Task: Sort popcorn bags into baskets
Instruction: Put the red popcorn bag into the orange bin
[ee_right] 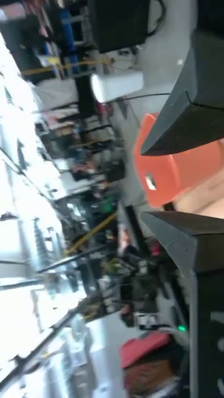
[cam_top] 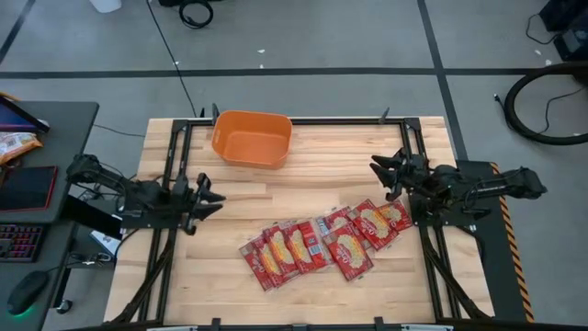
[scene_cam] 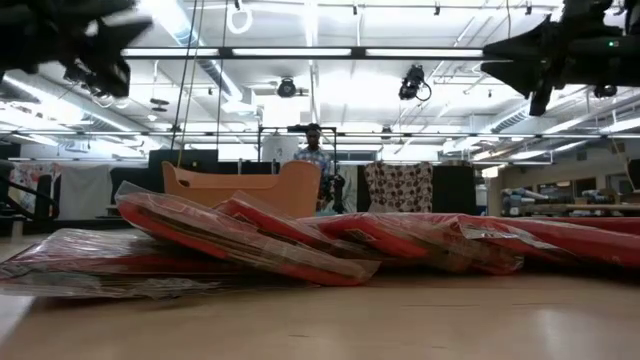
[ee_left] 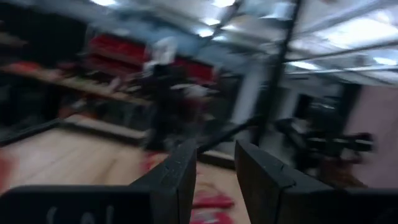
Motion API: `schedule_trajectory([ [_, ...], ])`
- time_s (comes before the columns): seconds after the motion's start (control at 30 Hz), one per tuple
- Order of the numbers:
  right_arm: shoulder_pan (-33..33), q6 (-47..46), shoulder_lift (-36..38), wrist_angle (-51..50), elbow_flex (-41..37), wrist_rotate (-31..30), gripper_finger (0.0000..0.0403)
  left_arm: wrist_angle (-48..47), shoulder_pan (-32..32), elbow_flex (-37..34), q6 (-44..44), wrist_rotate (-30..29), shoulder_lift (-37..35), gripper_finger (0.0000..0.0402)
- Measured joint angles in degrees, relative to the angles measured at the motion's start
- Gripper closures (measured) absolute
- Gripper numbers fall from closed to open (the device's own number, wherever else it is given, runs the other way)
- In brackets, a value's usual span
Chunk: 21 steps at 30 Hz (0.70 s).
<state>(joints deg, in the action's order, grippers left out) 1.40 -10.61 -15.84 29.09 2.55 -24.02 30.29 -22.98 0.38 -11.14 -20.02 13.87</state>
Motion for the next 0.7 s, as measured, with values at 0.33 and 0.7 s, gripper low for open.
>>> schedule_trajectory([
  [0.33,-4.6,-2.8,-14.2,-27.8,15.1,4.4,0.0251,2.7,0.0,0.0,5.2,-3.6,0.0,0.0285],
  [0.7,-3.7,-1.7,-38.1,-49.1,30.0,7.2,0.0251,6.0,0.0,0.0,5.0,-14.1,0.0,0.0285],
])
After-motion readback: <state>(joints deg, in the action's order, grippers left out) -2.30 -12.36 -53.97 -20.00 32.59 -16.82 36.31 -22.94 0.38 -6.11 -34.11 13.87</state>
